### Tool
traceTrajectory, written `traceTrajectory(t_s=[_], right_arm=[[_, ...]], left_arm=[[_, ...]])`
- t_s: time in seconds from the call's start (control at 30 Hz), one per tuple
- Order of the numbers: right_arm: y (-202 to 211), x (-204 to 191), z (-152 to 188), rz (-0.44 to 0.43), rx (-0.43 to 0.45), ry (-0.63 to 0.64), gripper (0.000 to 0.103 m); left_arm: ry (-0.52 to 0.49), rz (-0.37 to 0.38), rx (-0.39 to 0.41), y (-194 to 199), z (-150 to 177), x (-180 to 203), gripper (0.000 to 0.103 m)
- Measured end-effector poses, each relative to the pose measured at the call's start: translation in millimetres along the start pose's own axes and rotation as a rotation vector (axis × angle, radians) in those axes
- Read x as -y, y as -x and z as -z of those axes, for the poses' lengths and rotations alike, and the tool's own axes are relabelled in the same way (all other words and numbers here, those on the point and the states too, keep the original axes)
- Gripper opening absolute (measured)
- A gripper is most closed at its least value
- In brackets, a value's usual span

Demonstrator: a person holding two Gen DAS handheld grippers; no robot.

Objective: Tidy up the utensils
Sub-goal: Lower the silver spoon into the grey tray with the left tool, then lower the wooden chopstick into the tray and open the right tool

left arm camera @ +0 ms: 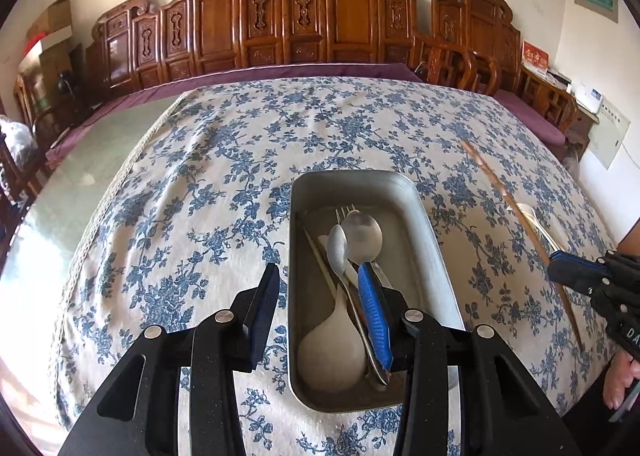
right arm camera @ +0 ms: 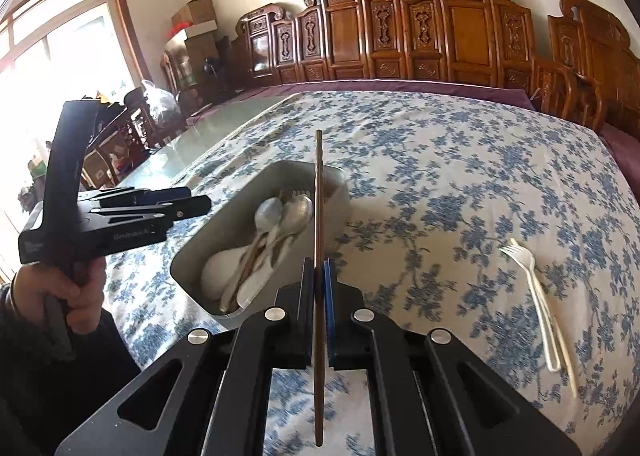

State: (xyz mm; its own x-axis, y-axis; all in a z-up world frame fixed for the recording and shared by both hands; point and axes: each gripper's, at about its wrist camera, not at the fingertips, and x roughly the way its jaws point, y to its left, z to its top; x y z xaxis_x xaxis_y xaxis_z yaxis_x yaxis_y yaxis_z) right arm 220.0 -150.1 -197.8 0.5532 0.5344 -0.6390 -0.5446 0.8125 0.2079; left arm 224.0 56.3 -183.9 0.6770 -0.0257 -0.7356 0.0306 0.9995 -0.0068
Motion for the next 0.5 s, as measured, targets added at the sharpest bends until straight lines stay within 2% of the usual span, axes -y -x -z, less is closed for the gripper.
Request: traceTrajectory(t_s=[0.23,0.5], right_arm=[[-30.2,-29.0,-15.0,-0.046,-0.024,0.006,0.006],[-78.6,-49.3,-28.8,-0.076,-0.083,-0.048,0.006]], left_arm=[[0.01,-0.016,-0.005,-6.4,3.5,-13.1,0.039],[0.039,-0.036,-0.016,-13.5,6.1,-32.2,0.039]])
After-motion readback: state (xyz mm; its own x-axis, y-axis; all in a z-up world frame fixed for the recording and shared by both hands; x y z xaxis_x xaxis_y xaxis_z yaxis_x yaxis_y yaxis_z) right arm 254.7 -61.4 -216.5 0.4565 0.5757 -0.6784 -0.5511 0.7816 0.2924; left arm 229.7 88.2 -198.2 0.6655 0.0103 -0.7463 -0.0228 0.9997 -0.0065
